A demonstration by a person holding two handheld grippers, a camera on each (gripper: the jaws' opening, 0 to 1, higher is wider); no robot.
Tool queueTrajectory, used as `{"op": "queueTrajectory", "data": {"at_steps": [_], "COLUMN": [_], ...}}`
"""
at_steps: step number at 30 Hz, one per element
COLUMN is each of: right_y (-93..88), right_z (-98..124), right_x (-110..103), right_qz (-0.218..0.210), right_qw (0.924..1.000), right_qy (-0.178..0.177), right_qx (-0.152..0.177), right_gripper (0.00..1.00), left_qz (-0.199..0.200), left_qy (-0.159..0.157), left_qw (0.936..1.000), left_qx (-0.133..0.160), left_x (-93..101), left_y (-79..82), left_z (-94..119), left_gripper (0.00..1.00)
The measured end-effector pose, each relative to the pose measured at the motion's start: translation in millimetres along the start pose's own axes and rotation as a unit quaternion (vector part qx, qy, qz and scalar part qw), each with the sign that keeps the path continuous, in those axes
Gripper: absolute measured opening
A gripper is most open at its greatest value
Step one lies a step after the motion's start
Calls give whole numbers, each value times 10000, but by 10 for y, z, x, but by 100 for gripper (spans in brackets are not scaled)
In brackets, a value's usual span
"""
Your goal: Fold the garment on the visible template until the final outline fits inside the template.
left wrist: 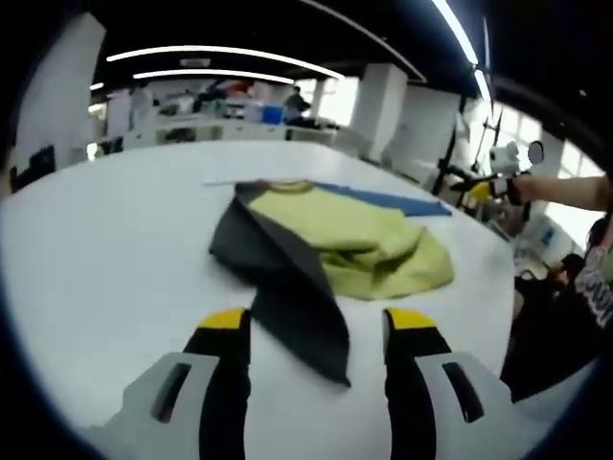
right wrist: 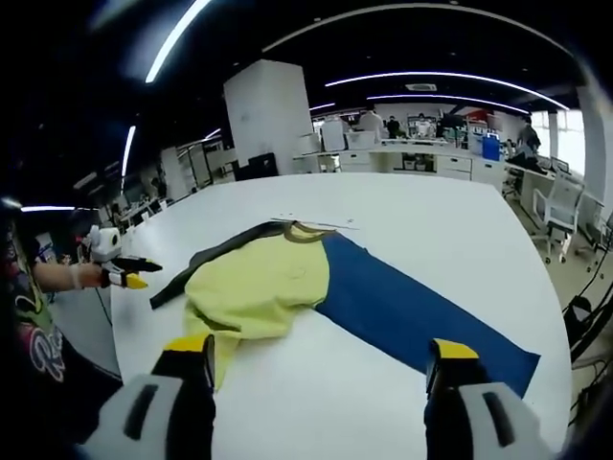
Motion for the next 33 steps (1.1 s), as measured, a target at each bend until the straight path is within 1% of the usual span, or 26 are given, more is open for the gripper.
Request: {"op": "queueTrajectory", "data": {"at_steps": [1, 3, 4, 5, 8, 9, 10, 14, 15, 16, 18, 20, 21, 22, 24, 25, 28, 30, 33], "right_y": [-5, -12, -17, -23, -38, -40, -43, -64, -65, -68, -76, -82, -83, -84, -84, -86, -87, -88, -94], "right_z": [4, 7, 7, 8, 12, 16, 18, 26, 29, 31, 34, 34, 34, 34, 35, 35, 42, 49, 65], "right_x": [-2, 0, 1, 0, -4, -4, -3, 1, 5, 8, 14, 17, 18, 17, 13, 6, 4, 4, 4], "right_qz": [-16, -38, -46, -51, -96, -103, -104, -164, -174, -192, -206, -225, -235, -246, -252, -265, -263, -272, -258], "right_qw": [10000, 10000, 10000, 10000, 9999, 9999, 9999, 9999, 9998, 9998, 9998, 9997, 9997, 9997, 9996, 9996, 9996, 9996, 9996], "right_qy": [-8, -10, -10, -8, -6, -3, -10, -19, -24, -22, -32, -32, -35, -32, -32, -27, -37, -38, -56], "right_qx": [6, 23, 18, 13, 32, 54, 52, 47, 57, 70, 64, 60, 63, 69, 81, 79, 90, 98, 97], "right_gripper": [91, 91, 91, 90, 90, 90, 89, 89, 88, 88, 88, 87, 87, 87, 87, 87, 86, 86, 86], "left_qz": [-141, -544, -550, -466, -479, -540, -870, -1001, -1157, -1428, -1509, -1677, -1803, -1841, -1743, -1609, -1582, -1401, -1282], "left_qy": [35, 92, 88, 48, 52, 121, 154, 196, 267, 325, 343, 365, 385, 368, 347, 306, 352, 380, 398], "left_qw": [9998, 9978, 9977, 9983, 9977, 9969, 9941, 9926, 9905, 9868, 9859, 9831, 9806, 9799, 9819, 9846, 9846, 9875, 9893], "left_qx": [-164, -357, -374, -344, -486, -564, -626, -665, -693, -684, -632, -635, -667, -671, -655, -618, -653, -616, -578], "left_x": [17, 44, 53, 73, 88, 85, 91, 139, 134, 141, 178, 193, 197, 212, 215, 224, 216, 213, 209], "left_y": [-43, -97, -110, -130, -202, -220, -227, -248, -242, -223, -200, -179, -175, -174, -165, -157, -139, -112, -83], "left_z": [-5, -16, -21, -42, -60, -58, -54, -71, -70, -72, -97, -123, -144, -159, -192, -221, -268, -304, -344], "left_gripper": [45, 41, 40, 39, 34, 32, 31, 27, 25, 24, 24, 22, 21, 20, 20, 19, 16, 14, 8]}}
Point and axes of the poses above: the point that each gripper's makers call its tool centre point, and the gripper's own axes: z roughly backward along the fingers, x roughly to its right, y roughly out of its top, the point moved 6 cm from there along z, roughly backward along the fingers, and after that the axes turned 4 degrees about -x, right-handed, at the moved point
